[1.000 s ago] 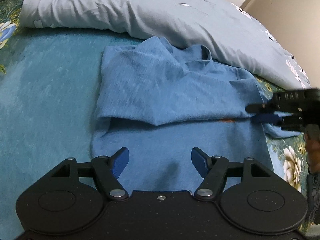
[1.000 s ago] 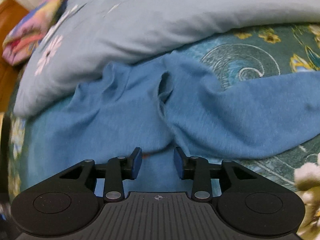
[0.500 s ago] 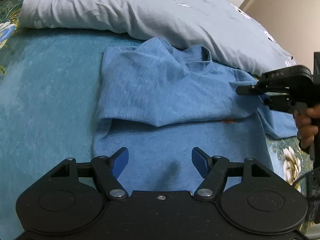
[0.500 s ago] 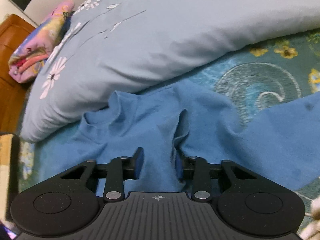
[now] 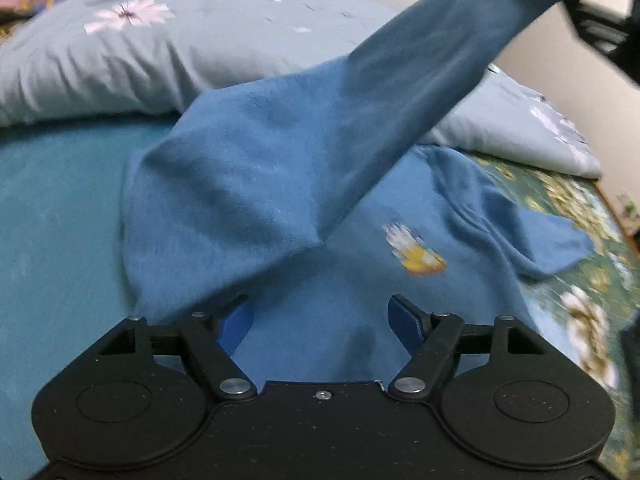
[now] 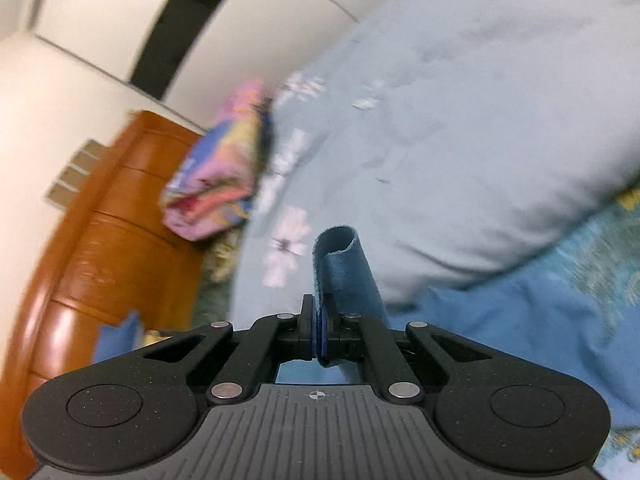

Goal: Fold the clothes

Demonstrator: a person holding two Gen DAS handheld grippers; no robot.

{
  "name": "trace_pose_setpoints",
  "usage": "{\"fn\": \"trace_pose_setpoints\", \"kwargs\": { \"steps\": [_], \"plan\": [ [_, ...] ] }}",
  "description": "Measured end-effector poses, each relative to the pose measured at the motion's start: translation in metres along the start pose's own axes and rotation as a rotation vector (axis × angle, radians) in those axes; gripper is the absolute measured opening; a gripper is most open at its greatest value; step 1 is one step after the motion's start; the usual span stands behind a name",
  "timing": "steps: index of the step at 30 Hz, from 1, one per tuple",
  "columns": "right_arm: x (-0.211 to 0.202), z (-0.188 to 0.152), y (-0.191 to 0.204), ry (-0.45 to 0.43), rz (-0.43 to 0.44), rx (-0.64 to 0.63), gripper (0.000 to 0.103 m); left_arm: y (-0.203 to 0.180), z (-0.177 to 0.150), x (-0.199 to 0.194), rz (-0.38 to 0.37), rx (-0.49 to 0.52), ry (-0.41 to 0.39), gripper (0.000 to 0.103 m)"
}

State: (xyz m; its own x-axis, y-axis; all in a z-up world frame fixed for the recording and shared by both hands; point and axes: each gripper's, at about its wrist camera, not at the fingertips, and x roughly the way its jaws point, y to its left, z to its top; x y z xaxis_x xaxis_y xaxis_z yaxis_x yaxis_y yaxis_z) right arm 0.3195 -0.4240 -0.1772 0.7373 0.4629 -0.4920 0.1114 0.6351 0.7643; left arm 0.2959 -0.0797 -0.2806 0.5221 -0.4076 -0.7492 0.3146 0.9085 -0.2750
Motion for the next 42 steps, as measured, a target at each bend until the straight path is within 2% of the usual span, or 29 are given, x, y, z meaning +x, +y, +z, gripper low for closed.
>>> {"fn": "trace_pose_setpoints", "kwargs": {
  "steps": [2, 5, 6, 8, 11, 14, 17, 20, 23, 25, 27, 29, 32, 34, 35, 37, 41, 42],
  "plan": [
    [-0.005, 0.001, 0.006, -0.006, -0.002, -0.034, 0.001, 0.004, 0.002, -0.002, 0.117, -0.012, -0.066, 0.072],
    [-0.009, -0.002, 0.001, 0.004, -0.060, -0.070, 0.001, 0.017, 0.001, -0.016, 0.212, -0.081, -0.121, 0.072],
    [-0.008, -0.005, -0.005, 0.014, -0.097, -0.079, 0.001, 0.021, -0.002, -0.021, 0.217, -0.097, -0.122, 0.072],
    [-0.002, -0.017, -0.029, 0.055, -0.185, -0.062, 0.001, 0.027, -0.007, -0.028, 0.183, -0.116, -0.086, 0.074],
    [0.009, -0.036, -0.066, 0.120, -0.318, -0.031, 0.001, 0.031, -0.014, -0.035, 0.083, -0.127, -0.009, 0.075],
    [0.017, -0.052, -0.092, 0.173, -0.405, -0.013, 0.001, 0.039, -0.020, -0.051, 0.028, -0.147, 0.015, 0.075],
    [0.015, -0.060, -0.108, 0.174, -0.434, 0.028, 0.001, 0.053, -0.016, -0.068, 0.004, -0.200, 0.012, 0.075],
    [0.012, -0.063, -0.108, 0.175, -0.434, 0.021, 0.001, 0.071, 0.003, -0.075, 0.022, -0.225, -0.029, 0.075],
    [0.013, -0.064, -0.102, 0.180, -0.429, 0.004, 0.001, 0.089, 0.035, -0.063, 0.048, -0.264, -0.077, 0.075],
    [0.015, -0.061, -0.100, 0.174, -0.424, 0.013, 0.001, 0.097, 0.057, -0.047, 0.066, -0.294, -0.077, 0.074],
    [0.017, -0.061, -0.101, 0.170, -0.423, 0.020, 0.002, 0.100, 0.072, -0.028, 0.100, -0.307, -0.043, 0.065],
    [0.019, -0.060, -0.102, 0.168, -0.422, 0.024, 0.002, 0.096, 0.081, -0.011, 0.121, -0.283, -0.008, 0.050],
    [0.019, -0.059, -0.103, 0.167, -0.415, 0.032, 0.002, 0.084, 0.089, 0.019, 0.146, -0.221, 0.073, 0.047],
    [0.019, -0.058, -0.104, 0.165, -0.410, 0.039, 0.002, 0.076, 0.090, 0.030, 0.180, -0.182, 0.097, 0.044],
    [0.019, -0.058, -0.105, 0.165, -0.408, 0.042, 0.002, 0.072, 0.089, 0.032, 0.213, -0.158, 0.085, 0.029],
    [0.021, -0.057, -0.105, 0.170, -0.401, 0.041, 0.002, 0.071, 0.088, 0.031, 0.256, -0.155, 0.060, 0.007],
    [0.025, -0.057, -0.102, 0.179, -0.380, 0.021, 0.002, 0.075, 0.083, 0.018, 0.314, -0.186, -0.007, 0.004],
    [0.026, -0.056, -0.101, 0.180, -0.381, 0.009, 0.002, 0.078, 0.081, 0.011, 0.303, -0.218, -0.038, 0.003]
  ]
}}
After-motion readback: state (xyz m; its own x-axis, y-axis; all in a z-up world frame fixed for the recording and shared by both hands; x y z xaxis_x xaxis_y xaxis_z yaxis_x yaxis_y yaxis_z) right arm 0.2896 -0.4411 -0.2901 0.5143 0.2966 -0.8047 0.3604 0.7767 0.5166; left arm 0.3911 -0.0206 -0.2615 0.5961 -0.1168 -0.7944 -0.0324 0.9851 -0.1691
